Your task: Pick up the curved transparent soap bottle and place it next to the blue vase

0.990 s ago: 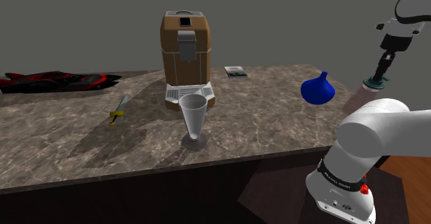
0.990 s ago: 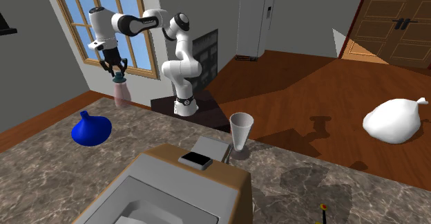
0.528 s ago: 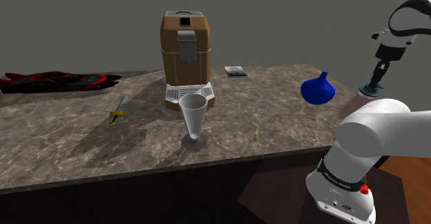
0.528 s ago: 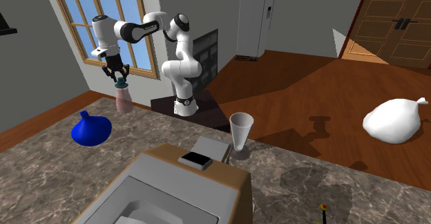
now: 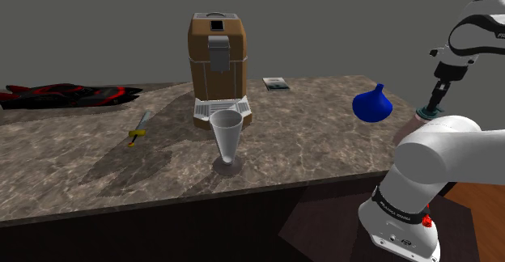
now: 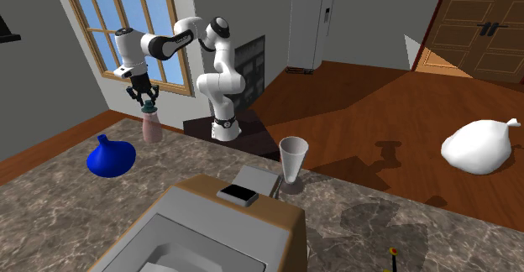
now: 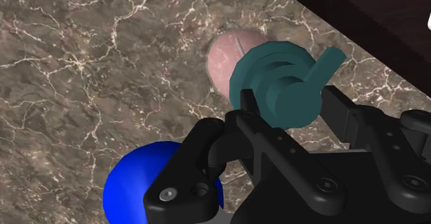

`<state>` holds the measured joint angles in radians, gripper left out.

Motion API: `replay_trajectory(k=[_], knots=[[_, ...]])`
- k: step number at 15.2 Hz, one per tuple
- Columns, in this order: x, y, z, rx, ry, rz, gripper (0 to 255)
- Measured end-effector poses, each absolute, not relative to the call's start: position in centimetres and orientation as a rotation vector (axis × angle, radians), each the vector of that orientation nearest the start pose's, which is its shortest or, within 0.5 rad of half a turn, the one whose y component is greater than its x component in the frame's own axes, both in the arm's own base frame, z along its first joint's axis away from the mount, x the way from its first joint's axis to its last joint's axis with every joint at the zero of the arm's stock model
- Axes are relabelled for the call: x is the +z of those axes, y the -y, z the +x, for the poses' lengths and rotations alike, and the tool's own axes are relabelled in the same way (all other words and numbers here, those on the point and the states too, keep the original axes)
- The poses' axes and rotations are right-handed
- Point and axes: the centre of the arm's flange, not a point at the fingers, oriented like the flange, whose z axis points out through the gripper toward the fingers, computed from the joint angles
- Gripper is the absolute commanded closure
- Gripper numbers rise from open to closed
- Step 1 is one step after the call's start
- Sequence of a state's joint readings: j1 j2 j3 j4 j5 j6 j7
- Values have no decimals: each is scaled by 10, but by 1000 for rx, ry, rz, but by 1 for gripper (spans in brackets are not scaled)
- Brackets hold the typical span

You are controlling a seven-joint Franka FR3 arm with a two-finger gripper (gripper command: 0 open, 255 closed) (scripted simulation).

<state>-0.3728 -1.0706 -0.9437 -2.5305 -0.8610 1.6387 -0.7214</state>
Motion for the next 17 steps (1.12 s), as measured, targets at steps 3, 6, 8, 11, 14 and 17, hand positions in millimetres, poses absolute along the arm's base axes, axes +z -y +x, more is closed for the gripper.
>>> replay_trajectory(k=[3,6,8,11,14,17], knots=[[437,370,-2,106,-209,-3160,255],[437,370,-2,106,-208,-3159,0],[437,370,-2,106,-208,-3159,0],[437,370,-2,107,-208,-3159,0],[463,371,0,107,-210,-3159,0],[483,369,2,107,-209,-3159,0]])
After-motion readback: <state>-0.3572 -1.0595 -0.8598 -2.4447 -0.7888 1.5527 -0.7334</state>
